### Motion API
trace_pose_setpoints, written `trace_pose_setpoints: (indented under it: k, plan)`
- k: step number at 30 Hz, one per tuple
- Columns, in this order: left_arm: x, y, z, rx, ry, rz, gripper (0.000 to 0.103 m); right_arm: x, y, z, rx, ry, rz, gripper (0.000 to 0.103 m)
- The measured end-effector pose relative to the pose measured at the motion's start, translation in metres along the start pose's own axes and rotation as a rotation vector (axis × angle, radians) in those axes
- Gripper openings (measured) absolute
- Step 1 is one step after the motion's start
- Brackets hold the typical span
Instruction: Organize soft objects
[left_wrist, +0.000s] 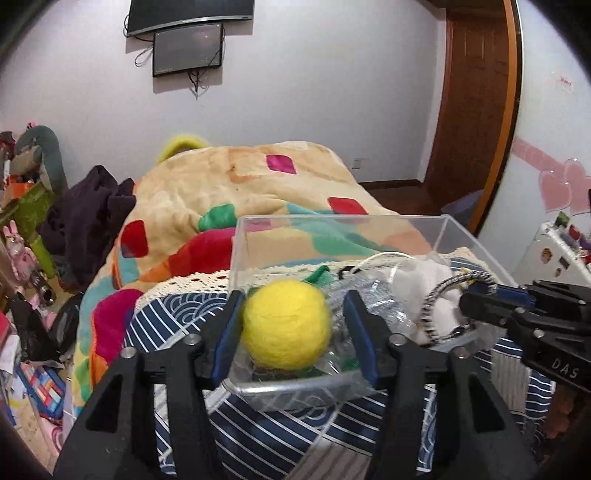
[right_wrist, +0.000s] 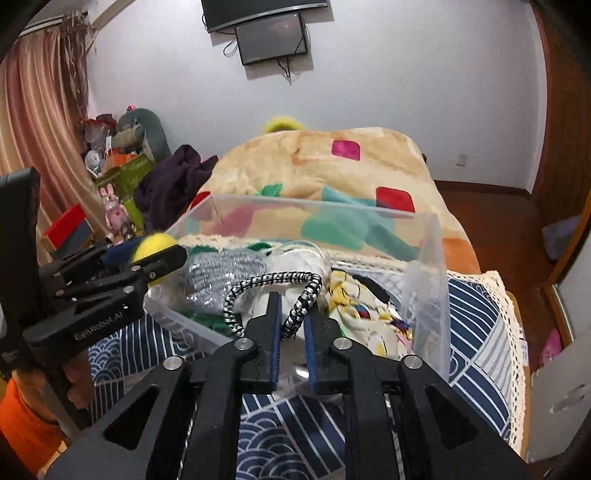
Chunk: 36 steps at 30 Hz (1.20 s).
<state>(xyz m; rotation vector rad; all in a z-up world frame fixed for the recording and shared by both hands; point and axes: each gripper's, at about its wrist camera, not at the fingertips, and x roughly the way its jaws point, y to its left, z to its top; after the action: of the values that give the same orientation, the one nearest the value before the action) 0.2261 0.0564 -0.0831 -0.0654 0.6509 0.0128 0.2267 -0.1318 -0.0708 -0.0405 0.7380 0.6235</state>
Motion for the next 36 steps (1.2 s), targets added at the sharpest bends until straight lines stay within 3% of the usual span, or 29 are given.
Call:
trace_pose_setpoints:
  k: [6,13,22,27,36]
  plan:
    - [-0.019,-0.006,-0.010,0.014,-0.019,-0.019,0.066,-0.007,-0.004,-0.003,-0.007,0.002,-0.009,0.040]
    - [-0.056,-0.012,-0.013,0.008,-0.078,-0.075,0.066,-0.029,-0.006,-0.005,-0.003,-0.045,-0.005,0.042]
    - [-0.133,-0.031,-0.002,0.031,-0.248,-0.119,0.067,-0.092,0.016,0.005,-0.048,-0.228,-0.004,0.043]
    - [-0.176,-0.040,-0.004,0.052,-0.342,-0.113,0.075,-0.127,0.027,0.004,-0.060,-0.339,-0.024,0.058]
    - [-0.221,-0.050,-0.018,0.040,-0.412,-0.115,0.094,-0.165,0.042,-0.012,-0.054,-0.467,-0.046,0.084]
